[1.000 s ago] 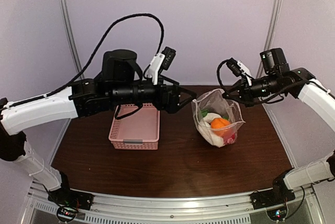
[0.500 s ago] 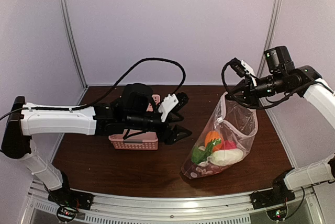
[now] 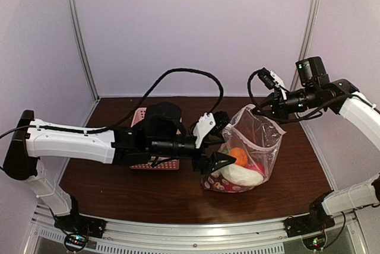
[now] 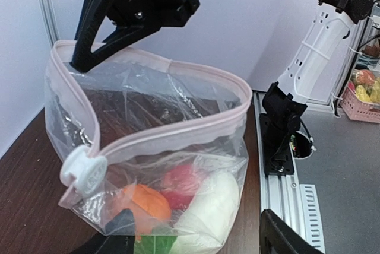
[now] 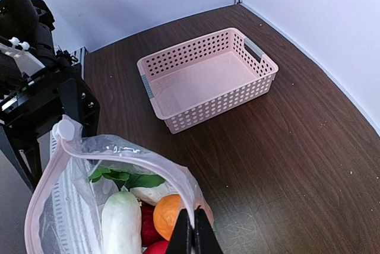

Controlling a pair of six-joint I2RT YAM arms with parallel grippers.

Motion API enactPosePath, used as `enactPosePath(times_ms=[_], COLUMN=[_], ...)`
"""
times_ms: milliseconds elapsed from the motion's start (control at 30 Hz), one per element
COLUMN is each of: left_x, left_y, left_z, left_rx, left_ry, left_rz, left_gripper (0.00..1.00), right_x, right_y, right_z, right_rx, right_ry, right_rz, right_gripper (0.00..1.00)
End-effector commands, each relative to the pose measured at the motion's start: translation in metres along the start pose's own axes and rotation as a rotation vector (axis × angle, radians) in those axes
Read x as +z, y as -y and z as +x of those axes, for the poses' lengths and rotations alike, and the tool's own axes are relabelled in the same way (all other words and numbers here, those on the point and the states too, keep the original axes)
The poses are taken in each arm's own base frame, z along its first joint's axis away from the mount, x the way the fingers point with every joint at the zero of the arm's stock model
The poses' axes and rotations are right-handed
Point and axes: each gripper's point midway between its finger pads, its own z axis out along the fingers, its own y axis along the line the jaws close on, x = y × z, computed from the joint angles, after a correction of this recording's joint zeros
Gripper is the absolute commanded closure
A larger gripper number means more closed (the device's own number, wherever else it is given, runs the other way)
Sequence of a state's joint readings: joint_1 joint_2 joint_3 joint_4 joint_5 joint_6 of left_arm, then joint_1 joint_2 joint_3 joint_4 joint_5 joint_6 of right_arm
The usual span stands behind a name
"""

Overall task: Place the food in the zip-top bag and seal the zipper
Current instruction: Pass from the right arm to the left

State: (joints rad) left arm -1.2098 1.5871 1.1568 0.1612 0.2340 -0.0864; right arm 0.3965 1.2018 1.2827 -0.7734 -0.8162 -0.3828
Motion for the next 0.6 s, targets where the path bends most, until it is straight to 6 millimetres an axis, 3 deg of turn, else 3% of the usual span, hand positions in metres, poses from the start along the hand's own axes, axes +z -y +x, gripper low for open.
enactPosePath(times_ms=[0, 133, 367, 567], left_x=[0.007, 0.007, -0.014, -0.021], left_y=[-0.025, -0.045, -0.068, -0.050], left_z=[-0.019, -0.018, -0.023, -0.030], left_rx=[-0.021, -0.016, 0.014, 0.127], left_ry=[0.076, 0.037, 0.030, 0.056], left_rz=[-0.111, -0.199, -0.305, -0.214], left_gripper=[0.28, 0.31, 0.40, 0.41], right_x=[-0.004, -0.006, -0.008, -0.008], right_y=[-0.005, -0.008, -0.012, -0.013], right_z=[-0.008, -0.010, -0.007, -0.007], right_rx=[-0.006, -0.016, -0.022, -0.021], right_ry=[0.037, 0.047, 0.050, 0.051], right_rz=[-0.014, -0.021, -0.029, -0.029], right_gripper=[1.00, 1.00, 1.00, 1.00])
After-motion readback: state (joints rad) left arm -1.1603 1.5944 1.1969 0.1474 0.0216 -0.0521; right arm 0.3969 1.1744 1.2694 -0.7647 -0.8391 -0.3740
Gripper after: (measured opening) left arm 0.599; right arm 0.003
